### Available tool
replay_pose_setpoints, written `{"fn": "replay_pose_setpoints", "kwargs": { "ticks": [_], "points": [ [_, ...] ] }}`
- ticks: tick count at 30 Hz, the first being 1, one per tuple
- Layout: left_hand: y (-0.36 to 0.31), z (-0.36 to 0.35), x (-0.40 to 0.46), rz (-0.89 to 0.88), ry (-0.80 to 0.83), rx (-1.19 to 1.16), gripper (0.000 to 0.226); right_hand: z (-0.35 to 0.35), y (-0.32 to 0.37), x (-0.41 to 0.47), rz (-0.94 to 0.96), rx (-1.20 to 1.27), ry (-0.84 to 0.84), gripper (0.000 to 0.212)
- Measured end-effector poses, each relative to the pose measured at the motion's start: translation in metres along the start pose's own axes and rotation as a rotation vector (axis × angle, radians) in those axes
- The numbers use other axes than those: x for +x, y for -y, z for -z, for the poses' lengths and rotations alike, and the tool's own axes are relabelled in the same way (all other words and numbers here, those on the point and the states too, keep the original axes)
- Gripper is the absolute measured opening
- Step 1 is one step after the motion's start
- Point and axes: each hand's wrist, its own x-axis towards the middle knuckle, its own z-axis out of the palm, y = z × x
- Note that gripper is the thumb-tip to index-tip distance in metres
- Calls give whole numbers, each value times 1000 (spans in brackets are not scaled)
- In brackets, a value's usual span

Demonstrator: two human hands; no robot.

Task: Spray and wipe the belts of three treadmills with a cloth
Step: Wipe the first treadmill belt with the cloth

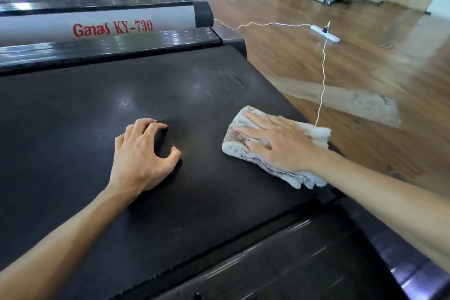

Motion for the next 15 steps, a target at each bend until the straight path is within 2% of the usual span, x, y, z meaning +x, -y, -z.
{"fn": "replay_pose_setpoints", "kwargs": {
  "ticks": [4,7,11,13,15],
  "points": [
    [1,1,0,-6,19,-24,66,-8,34,-14,147,-39,10,49],
    [2,1,0,-2,29,-13,67,-10,19,-47,241,14,-12,51],
    [0,1,1,5,26,16,64,2,-19,-40,77,37,2,48],
    [-2,1,1,5,33,20,64,5,-10,-19,3,14,-7,47],
    [-3,1,1,11,36,13,64,1,15,-4,18,0,11,48]
  ]
}}
